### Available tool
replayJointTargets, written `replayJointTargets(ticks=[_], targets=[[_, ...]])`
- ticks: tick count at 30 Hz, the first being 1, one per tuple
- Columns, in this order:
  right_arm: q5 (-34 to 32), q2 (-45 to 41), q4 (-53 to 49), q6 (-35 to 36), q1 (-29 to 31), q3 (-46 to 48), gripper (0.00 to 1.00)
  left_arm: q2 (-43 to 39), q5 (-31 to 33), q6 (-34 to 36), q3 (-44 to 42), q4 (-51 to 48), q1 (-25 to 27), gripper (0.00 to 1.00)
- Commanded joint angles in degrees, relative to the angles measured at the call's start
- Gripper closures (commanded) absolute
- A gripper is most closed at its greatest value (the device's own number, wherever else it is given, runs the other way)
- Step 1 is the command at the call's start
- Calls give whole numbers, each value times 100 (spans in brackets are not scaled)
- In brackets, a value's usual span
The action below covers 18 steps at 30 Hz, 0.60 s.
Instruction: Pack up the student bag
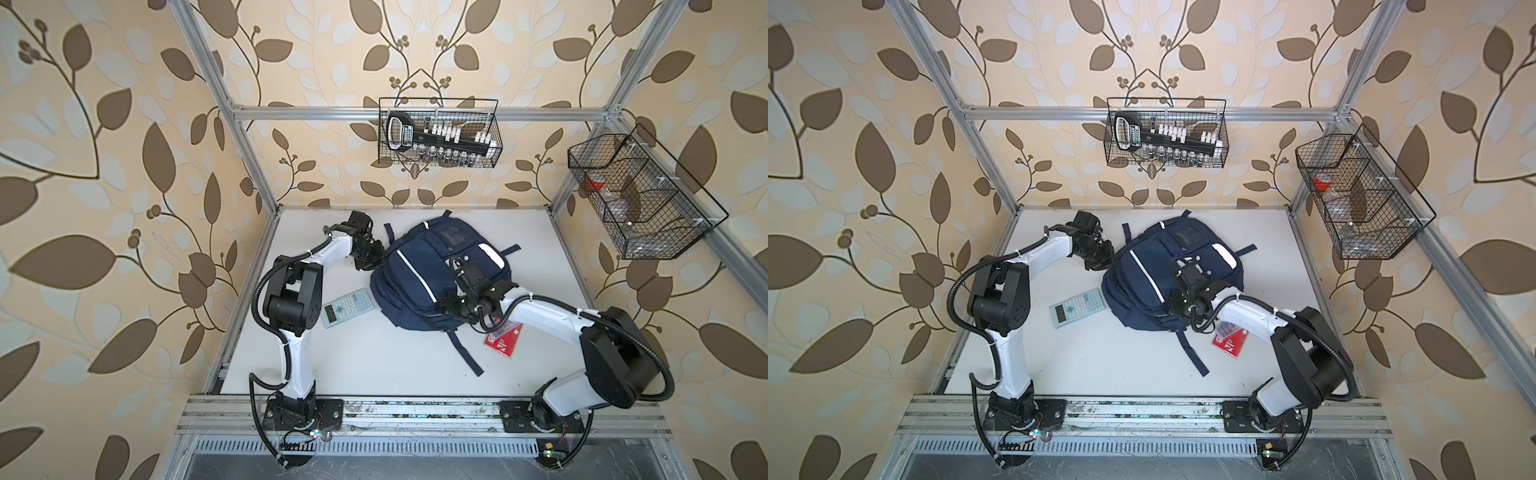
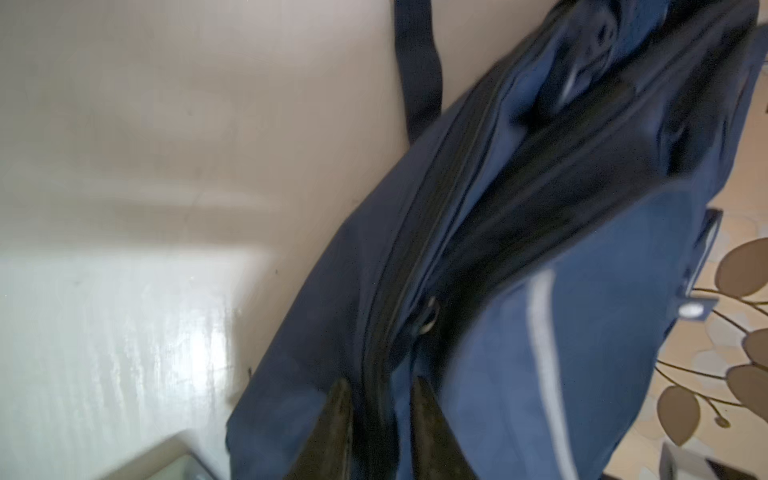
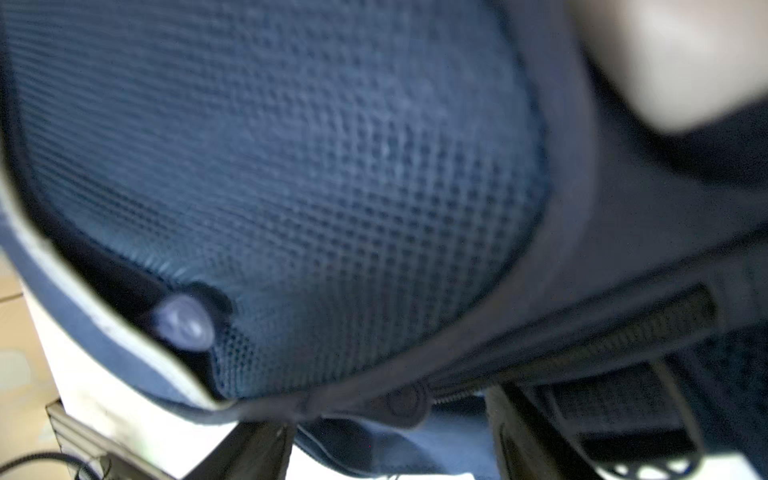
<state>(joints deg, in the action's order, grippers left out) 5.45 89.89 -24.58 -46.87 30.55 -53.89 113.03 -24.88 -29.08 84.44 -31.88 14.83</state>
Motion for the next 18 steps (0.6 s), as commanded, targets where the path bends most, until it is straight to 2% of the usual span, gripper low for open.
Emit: replayJointTargets(ticks=[1,6,8,10,12,14,16,18], targets=[[-346,707,5,572,-541,-948,29,-639,-424,-276,-623,89,38,76],[-167,1435,-220,1062,-879,-2084,30,-1355,-725,-531,-1760,621,270,74],[-223,1381,-387,1146,-853,-2219,30,-1517,-729,-511,-1936,587,340,71],[-470,1056,-499,1200,-729,-2135,29,-1705,-685,-395,-1945,384,332,62],[-855,602,-699,1254,-454,-2019,25,-1984,71,-159,-1745,-242,274,39],[-1362,254,-979,1270,18,-1955,19,-2209,951,-108,-1611,-690,68,22],[-1709,-40,-1125,1179,665,-1821,17,-2328,1285,-69,-1589,-864,-501,18],[-1735,-242,-1053,964,1446,-1595,16,-2352,1431,-156,-1688,-919,-1217,19]])
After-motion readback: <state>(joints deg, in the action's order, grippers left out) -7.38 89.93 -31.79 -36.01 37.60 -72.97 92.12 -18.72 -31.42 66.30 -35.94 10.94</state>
